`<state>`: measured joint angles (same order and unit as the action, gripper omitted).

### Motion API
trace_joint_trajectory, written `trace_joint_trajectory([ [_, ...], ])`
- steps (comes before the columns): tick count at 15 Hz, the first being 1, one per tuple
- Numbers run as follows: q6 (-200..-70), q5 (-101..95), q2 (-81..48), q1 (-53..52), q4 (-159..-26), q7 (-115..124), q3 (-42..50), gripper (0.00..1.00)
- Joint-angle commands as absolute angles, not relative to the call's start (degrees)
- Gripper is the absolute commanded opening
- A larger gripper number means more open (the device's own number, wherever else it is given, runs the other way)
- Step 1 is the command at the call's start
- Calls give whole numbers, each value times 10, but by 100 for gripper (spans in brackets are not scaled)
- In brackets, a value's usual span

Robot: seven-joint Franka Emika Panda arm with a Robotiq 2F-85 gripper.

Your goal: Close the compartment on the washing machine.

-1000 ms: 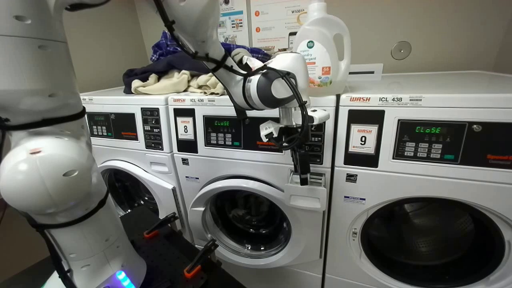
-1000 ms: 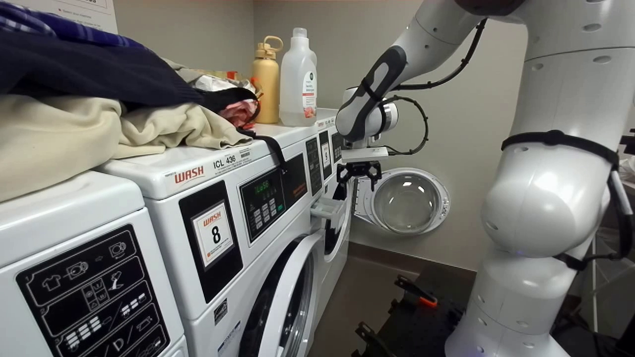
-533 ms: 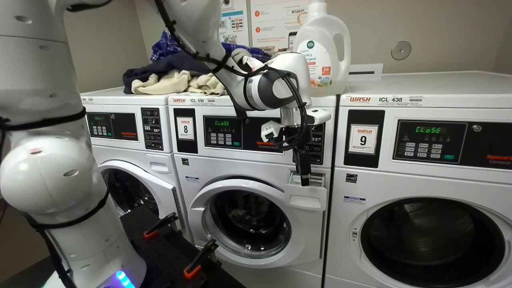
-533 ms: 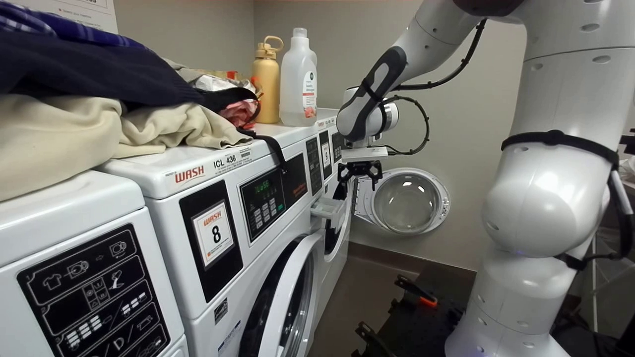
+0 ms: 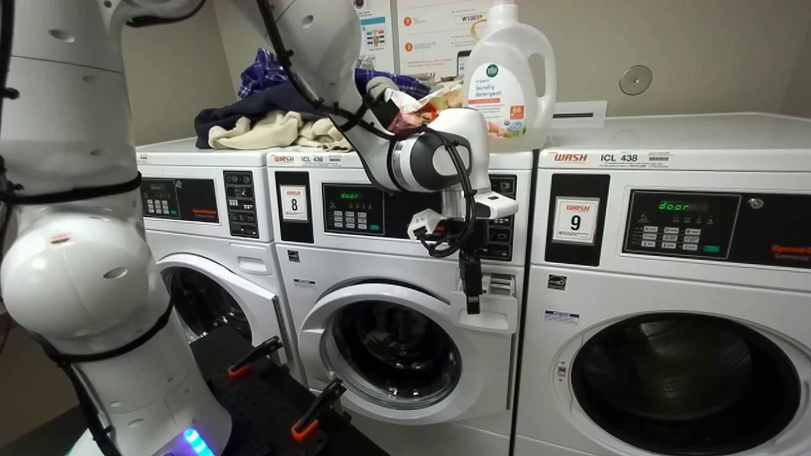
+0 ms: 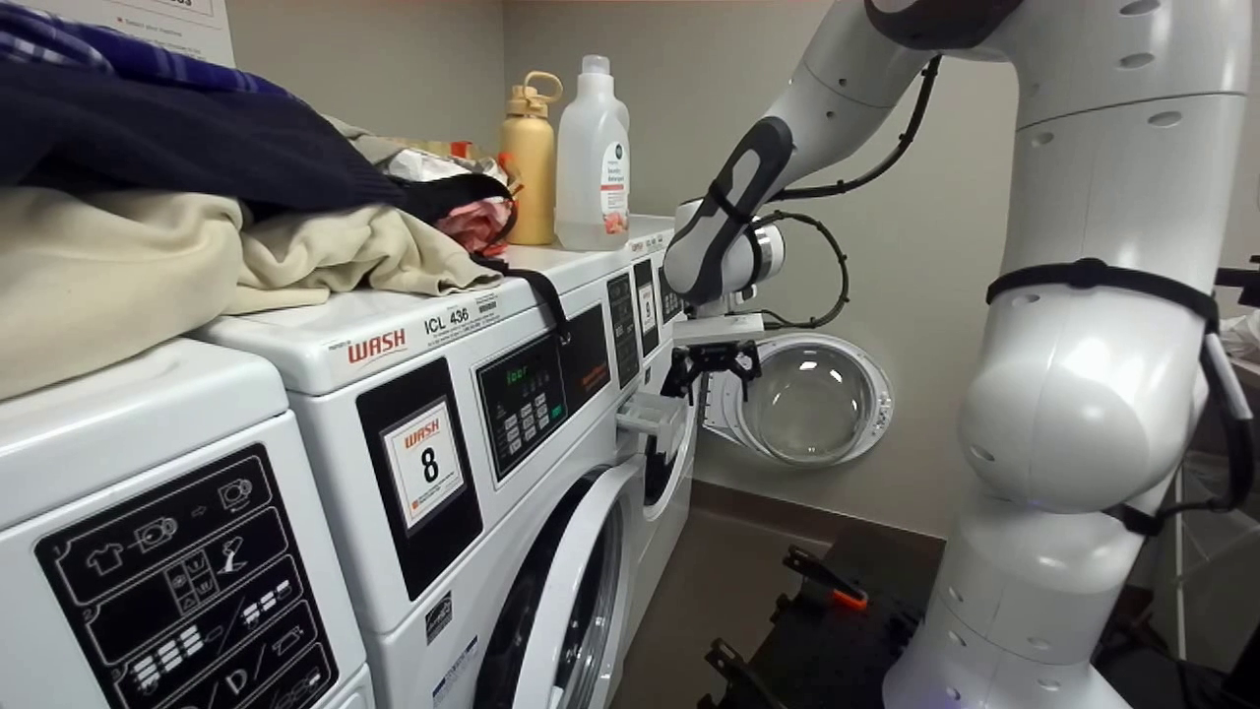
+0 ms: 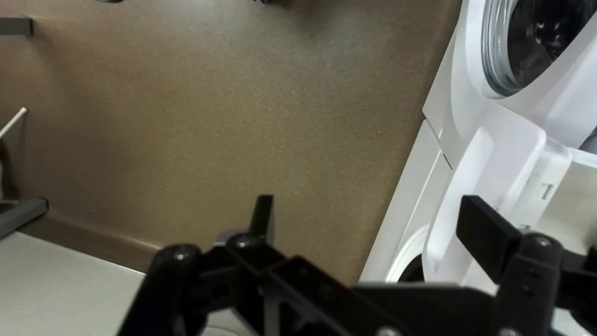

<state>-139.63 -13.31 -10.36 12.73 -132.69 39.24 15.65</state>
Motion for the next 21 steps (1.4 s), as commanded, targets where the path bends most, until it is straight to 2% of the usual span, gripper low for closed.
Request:
trace_joint_trajectory([
  [1,-1412,-147,-123,115,-1327,435,176,100],
  [8,-1436,-68,-206,131,-1302,432,195,100],
  [15,-1385,106,-255,166,-1254,372,175,100],
  [21,-1373,176,-287,167,-1223,367,171,100],
])
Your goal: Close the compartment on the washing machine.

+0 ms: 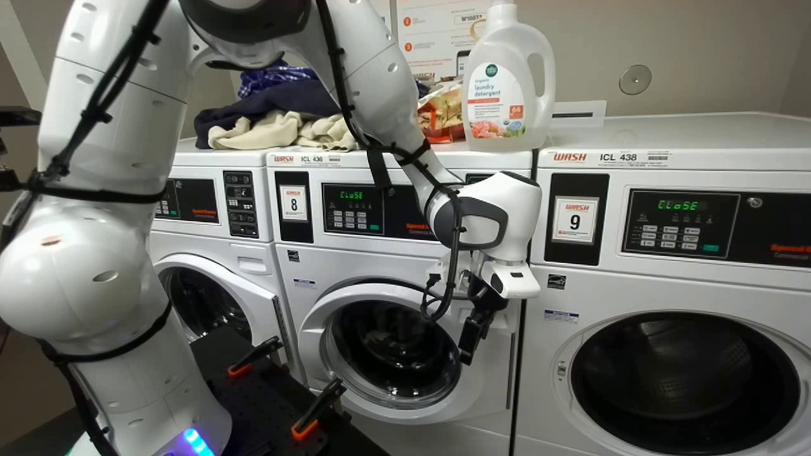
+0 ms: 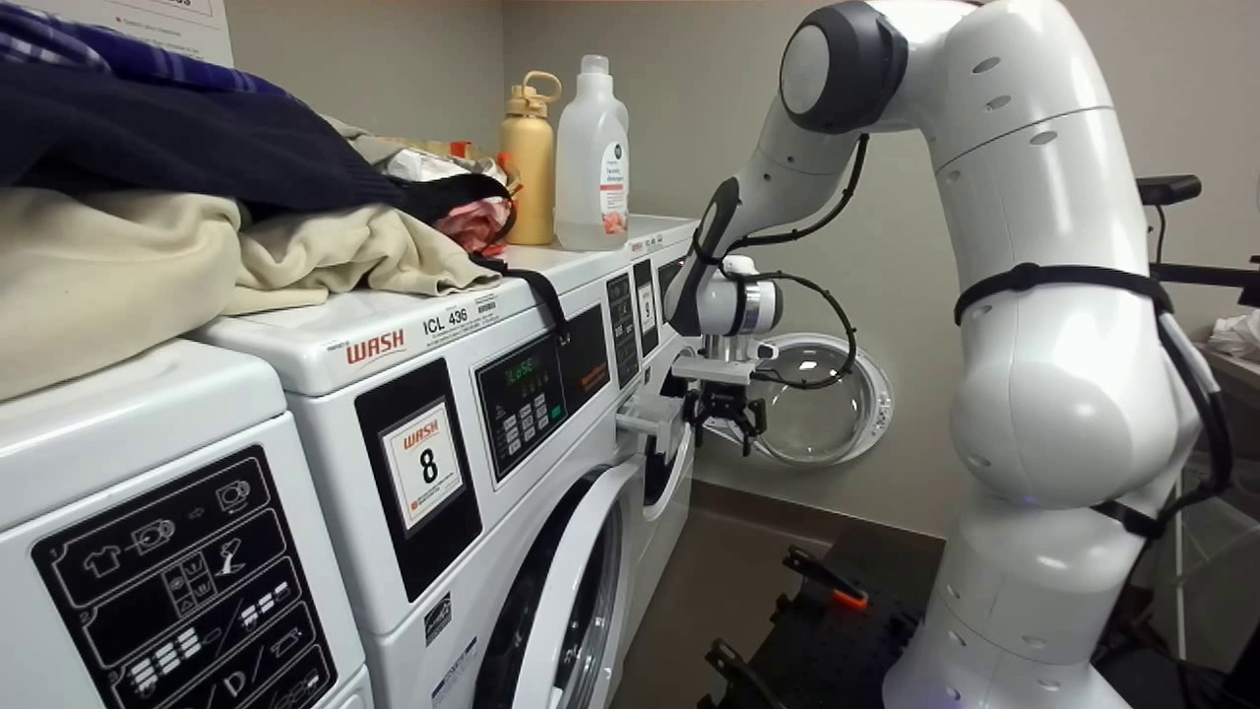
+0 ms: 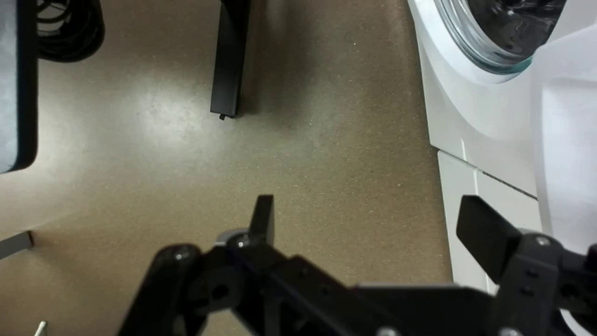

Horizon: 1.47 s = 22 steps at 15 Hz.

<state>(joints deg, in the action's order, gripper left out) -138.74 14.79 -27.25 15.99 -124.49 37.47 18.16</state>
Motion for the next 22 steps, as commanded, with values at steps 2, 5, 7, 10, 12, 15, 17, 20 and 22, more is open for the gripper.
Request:
trace_joint_trajectory([
  [2,-1379,193,-296,167,-1218,364,163,100],
  [5,-1386,221,-309,165,-1205,361,146,100],
  [7,-1388,236,-315,163,-1194,360,134,100],
  [10,-1392,258,-327,162,-1174,358,116,100],
  [12,-1396,271,-335,161,-1163,358,106,100],
  [15,-1398,281,-343,159,-1152,357,98,100],
  [17,-1400,283,-347,160,-1149,355,97,100],
  [20,-1400,267,-345,155,-1150,362,109,100],
  [22,-1401,253,-339,151,-1153,368,122,100],
])
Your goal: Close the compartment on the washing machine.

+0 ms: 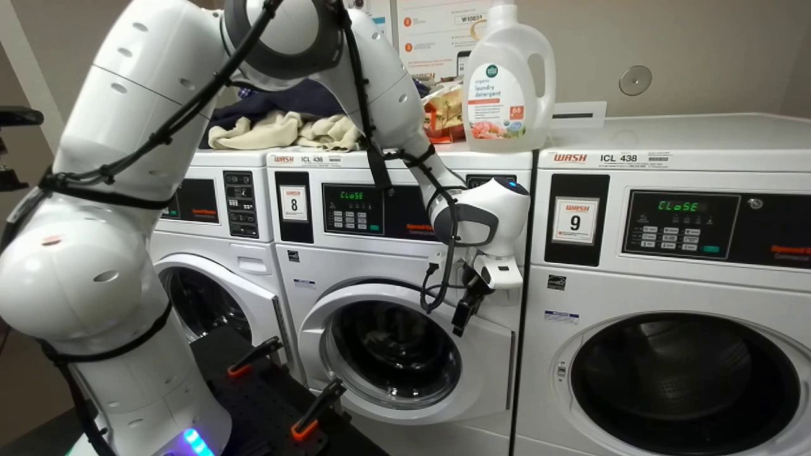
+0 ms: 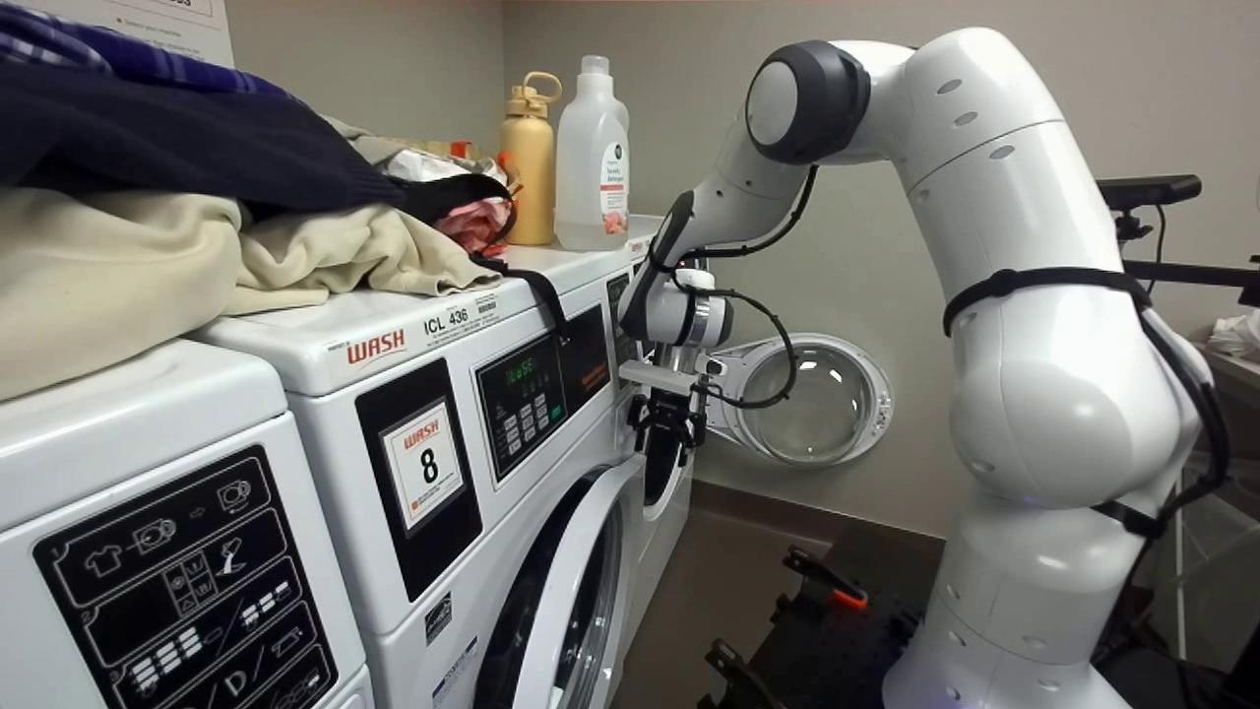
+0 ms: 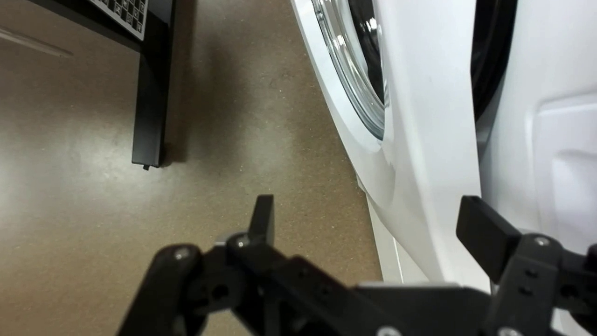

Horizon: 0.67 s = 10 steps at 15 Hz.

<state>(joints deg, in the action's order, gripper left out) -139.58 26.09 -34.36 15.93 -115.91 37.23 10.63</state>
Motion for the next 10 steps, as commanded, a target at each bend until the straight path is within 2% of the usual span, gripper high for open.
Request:
trace_joint_trajectory([
  [1,-1399,244,-336,148,-1154,372,130,100],
  [10,-1374,132,-286,141,-1185,362,207,100],
])
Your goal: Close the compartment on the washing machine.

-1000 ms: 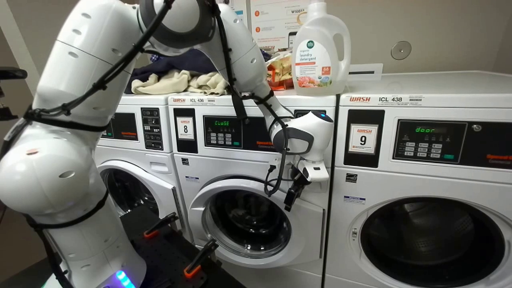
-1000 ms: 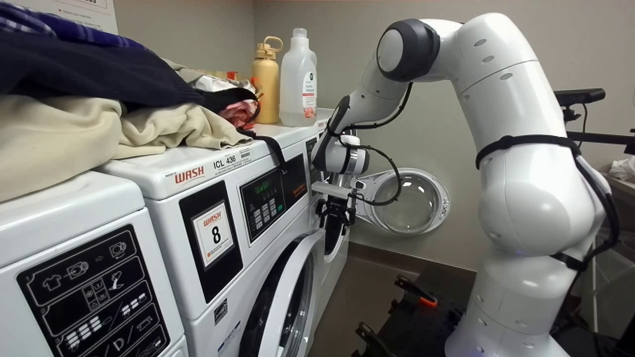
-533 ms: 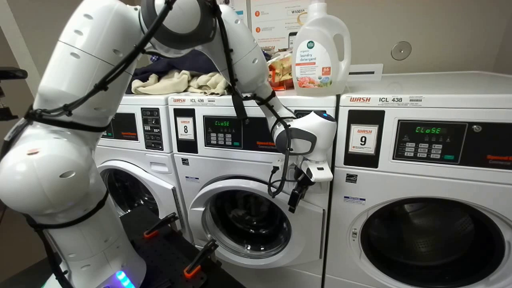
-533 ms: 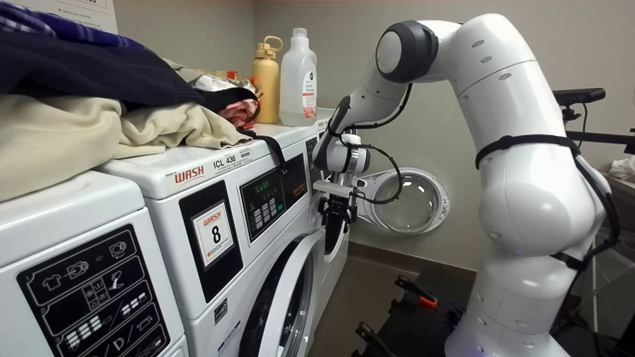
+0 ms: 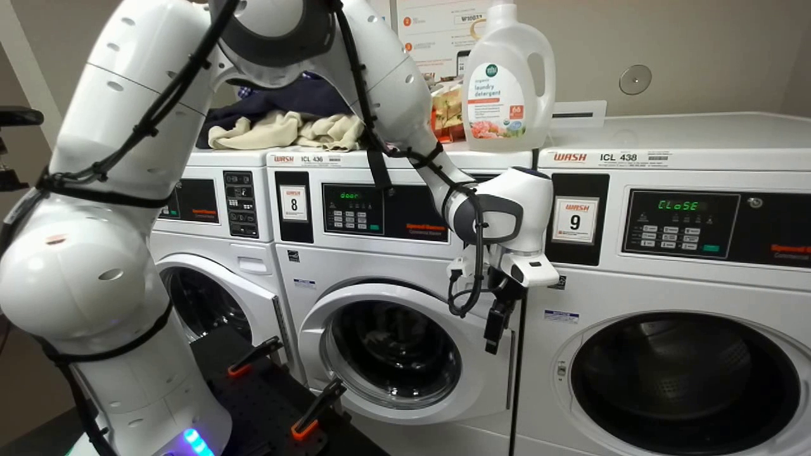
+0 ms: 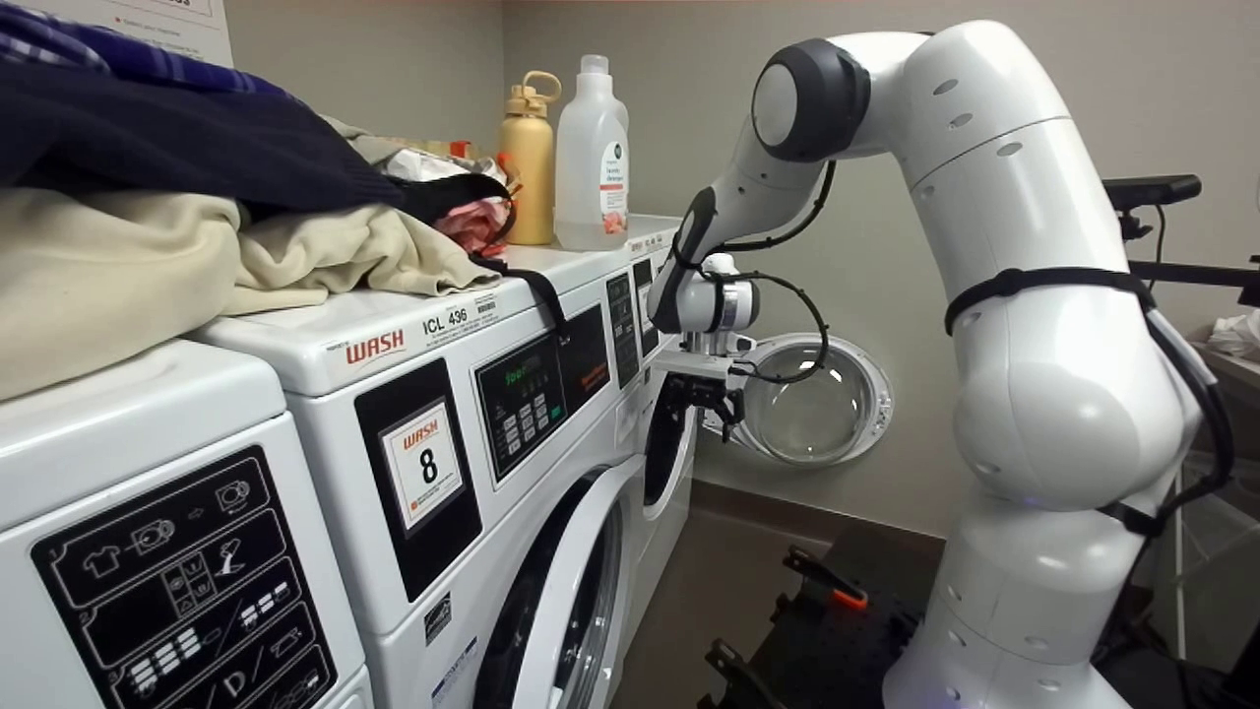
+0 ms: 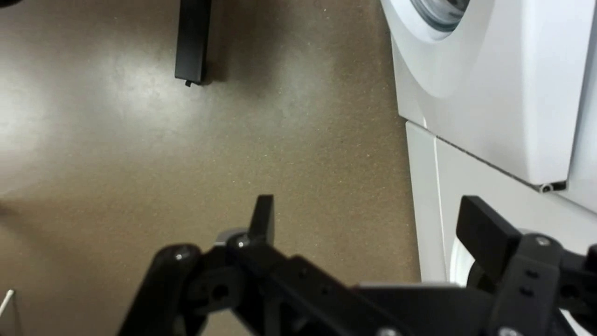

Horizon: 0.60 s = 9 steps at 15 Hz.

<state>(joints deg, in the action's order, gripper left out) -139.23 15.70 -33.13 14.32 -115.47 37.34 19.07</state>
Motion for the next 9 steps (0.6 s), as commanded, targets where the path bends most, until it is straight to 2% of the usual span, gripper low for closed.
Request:
trace_joint_trajectory([
  [1,-1370,124,-274,144,-1191,354,210,100],
  [9,-1296,-16,-132,138,-1240,254,242,100],
])
